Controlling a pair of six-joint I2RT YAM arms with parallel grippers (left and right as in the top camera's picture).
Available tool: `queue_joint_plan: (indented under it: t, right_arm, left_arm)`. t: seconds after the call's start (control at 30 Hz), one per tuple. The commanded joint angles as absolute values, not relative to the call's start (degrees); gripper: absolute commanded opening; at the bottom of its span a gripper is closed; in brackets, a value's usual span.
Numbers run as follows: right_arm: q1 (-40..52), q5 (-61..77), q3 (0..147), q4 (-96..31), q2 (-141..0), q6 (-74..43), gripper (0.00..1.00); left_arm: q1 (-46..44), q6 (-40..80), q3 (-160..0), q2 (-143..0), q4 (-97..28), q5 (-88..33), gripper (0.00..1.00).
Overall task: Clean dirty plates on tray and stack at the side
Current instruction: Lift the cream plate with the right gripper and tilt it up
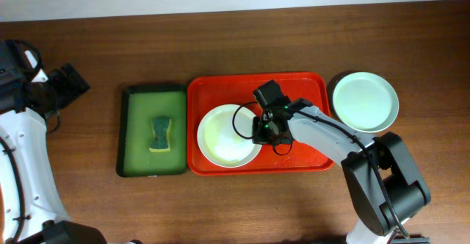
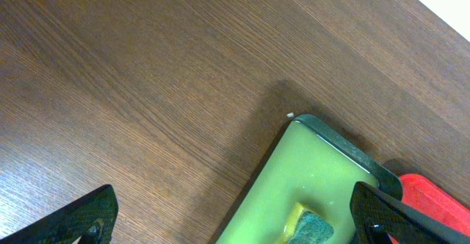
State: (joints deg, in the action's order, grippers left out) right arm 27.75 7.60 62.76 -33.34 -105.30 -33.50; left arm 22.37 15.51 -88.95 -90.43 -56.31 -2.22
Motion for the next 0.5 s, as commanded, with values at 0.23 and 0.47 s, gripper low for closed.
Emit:
queue_joint_plan:
  t: [0.23,0.47]
  right_arm:
    - [25.8,8.4,80.0,-48.1,-103.4,-32.8,0.04]
    - [28.0,8.4,84.5,-45.6,-103.5,-33.6,0.04]
  left_arm:
    - [22.6,15.8,-89.6,-89.6,-56.3,-2.8,0.99]
    - [22.6,15.8,-89.6,-89.6,-56.3,-2.8,0.99]
